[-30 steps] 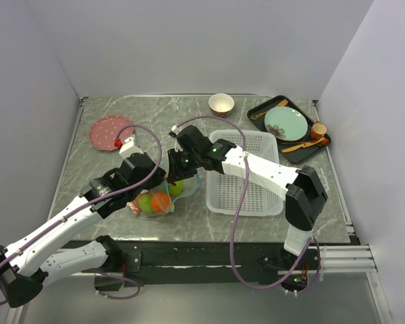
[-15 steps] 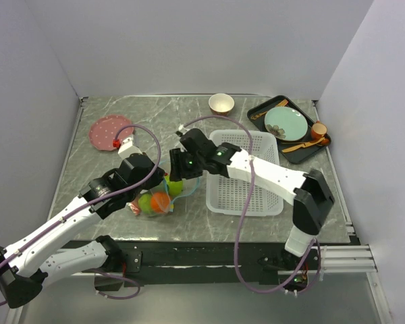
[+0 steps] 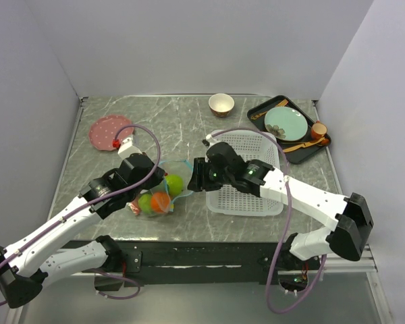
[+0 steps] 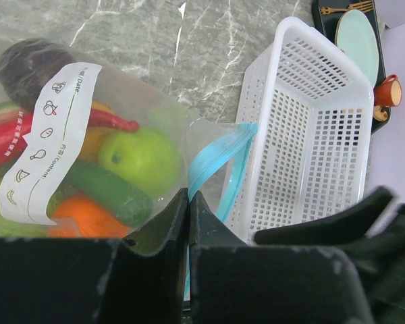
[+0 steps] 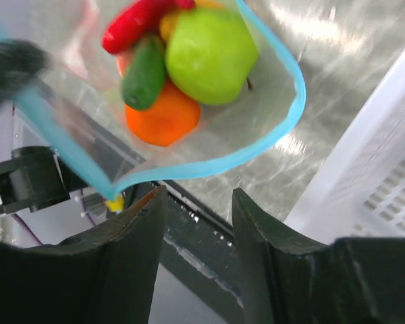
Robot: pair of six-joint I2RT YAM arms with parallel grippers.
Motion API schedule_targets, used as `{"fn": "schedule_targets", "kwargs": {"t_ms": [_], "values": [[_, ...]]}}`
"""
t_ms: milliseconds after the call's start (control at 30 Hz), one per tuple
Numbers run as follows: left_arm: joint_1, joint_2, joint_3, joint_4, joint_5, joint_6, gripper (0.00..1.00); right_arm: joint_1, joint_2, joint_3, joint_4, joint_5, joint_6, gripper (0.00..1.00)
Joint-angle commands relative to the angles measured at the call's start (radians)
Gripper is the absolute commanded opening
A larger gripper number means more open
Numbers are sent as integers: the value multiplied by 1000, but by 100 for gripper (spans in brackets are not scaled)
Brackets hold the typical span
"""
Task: Place the food in the zip-top bag and seal the zipper
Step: Zip the zipper food storage bag at the center of the board.
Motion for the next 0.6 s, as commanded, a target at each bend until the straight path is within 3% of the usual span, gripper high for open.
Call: {"fn": "schedule_targets", "kwargs": {"t_ms": [0,567], "values": [[1,-2,7,28,2,-5,7,4,9,-76,125,-50,113,50],[1,-30,10,-3,-14,-2,8,-12,150,33,42,133,79,54]]}}
